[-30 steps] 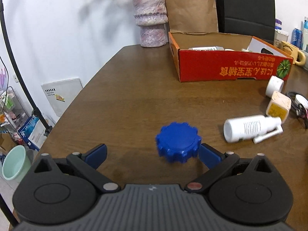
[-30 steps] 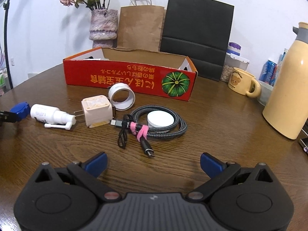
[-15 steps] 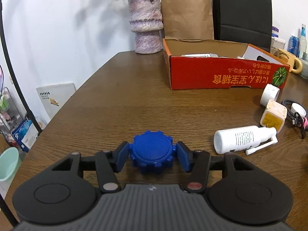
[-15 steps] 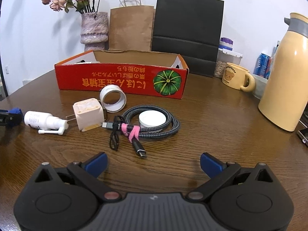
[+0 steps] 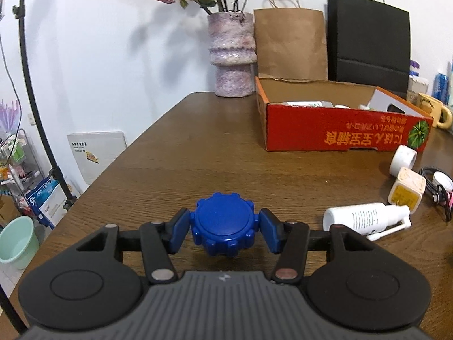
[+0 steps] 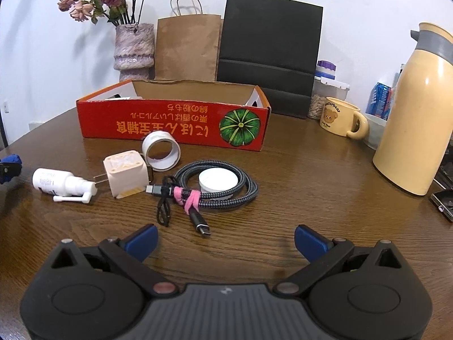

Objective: Organize rigid objects
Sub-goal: 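Close the right gripper on the white nasal-spray bottle while holding the blue cap left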

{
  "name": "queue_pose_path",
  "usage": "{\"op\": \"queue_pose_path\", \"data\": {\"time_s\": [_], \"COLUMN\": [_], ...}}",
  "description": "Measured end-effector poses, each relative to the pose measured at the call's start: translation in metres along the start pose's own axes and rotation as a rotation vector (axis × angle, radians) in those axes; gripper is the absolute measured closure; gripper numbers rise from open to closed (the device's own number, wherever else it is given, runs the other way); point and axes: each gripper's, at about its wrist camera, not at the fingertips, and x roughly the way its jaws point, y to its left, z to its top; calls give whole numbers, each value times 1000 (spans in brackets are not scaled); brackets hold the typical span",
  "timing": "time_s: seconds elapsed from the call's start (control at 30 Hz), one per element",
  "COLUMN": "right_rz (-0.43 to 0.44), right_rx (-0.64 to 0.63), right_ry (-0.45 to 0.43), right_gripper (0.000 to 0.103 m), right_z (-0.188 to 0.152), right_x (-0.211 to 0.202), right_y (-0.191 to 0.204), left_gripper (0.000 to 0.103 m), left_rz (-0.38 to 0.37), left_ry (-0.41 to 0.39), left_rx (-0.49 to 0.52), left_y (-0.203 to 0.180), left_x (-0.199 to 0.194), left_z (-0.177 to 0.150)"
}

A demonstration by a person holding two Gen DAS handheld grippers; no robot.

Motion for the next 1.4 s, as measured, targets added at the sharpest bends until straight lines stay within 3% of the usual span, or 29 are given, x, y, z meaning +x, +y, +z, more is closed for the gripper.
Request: {"op": "queue_pose_path", "data": {"time_s": [0.3, 0.6, 1.0, 1.4], "right_rz": [7, 60, 141, 128], "right_rx": [-12, -27, -29, -1], "right_ry": [-30, -59, -24, 15], "right_gripper": [0, 0, 0, 0], "right_z": [1, 9, 22, 43], "right_x": [-6, -12, 0, 25], "right_y": [11, 48, 118, 165], "left_gripper": [48, 48, 48, 48], "left_rz": [3, -14, -35, -40], "left_ry": [-10, -17, -54, -64], "left_rx": [-16, 22, 53, 27], "left_y": [5, 16, 38, 70], "left_x": [-6, -17, -25, -19], "left_z": [-1, -5, -10, -9]}}
